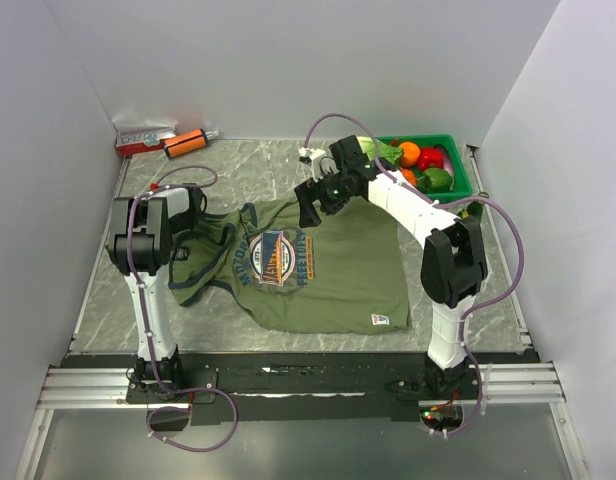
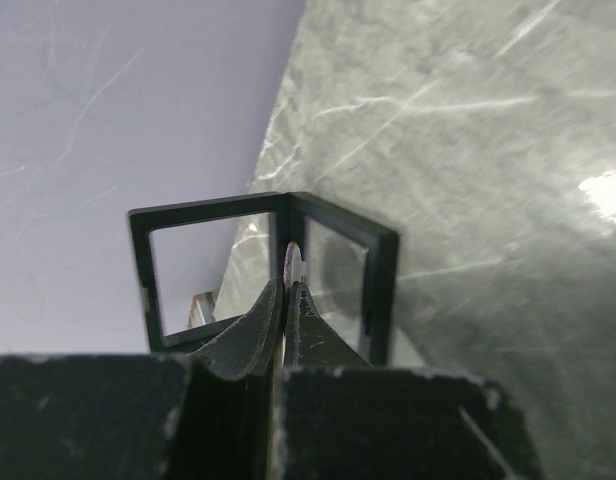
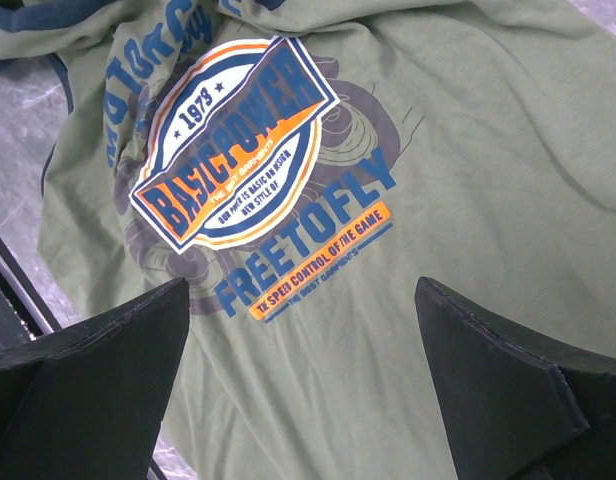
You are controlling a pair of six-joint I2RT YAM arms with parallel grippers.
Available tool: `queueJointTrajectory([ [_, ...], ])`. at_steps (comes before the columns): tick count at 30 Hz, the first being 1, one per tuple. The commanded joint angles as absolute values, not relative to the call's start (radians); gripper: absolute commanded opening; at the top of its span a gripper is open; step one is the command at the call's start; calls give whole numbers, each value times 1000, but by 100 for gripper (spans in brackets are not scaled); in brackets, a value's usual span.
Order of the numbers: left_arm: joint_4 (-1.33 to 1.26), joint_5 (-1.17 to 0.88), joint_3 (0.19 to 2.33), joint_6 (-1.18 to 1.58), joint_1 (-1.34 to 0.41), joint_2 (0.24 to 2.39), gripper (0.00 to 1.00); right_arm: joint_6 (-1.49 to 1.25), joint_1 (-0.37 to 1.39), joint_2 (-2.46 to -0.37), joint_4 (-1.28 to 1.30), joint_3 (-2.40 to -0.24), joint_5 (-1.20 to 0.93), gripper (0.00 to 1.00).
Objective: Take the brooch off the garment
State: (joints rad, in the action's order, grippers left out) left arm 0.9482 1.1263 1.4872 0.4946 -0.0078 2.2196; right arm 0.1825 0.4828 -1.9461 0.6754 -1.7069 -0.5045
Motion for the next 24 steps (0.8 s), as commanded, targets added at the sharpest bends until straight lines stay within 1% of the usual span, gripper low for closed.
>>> queueJointTrajectory([
  [1, 950, 1129, 1511, 506, -3, 2241, 1, 202, 494, -1879, 666, -1700, -491, 100],
  [15, 948, 1123, 1519, 491, 20, 2229, 2, 215, 502, -1881, 669, -1703, -476, 100],
  [18, 940, 1130, 1506, 488, 18, 2195, 11, 215, 506, -1882, 669, -1703, -474, 100],
  [21, 916, 1105, 1482, 459, 14, 2165, 15, 218, 508, -1884, 669, -1704, -474, 100],
  [22, 910, 1088, 1477, 443, 12, 2160, 18, 218, 506, -1885, 669, -1704, -474, 100],
  [24, 902, 1080, 1471, 434, 11, 2149, 22, 219, 506, -1885, 669, -1704, -477, 100],
])
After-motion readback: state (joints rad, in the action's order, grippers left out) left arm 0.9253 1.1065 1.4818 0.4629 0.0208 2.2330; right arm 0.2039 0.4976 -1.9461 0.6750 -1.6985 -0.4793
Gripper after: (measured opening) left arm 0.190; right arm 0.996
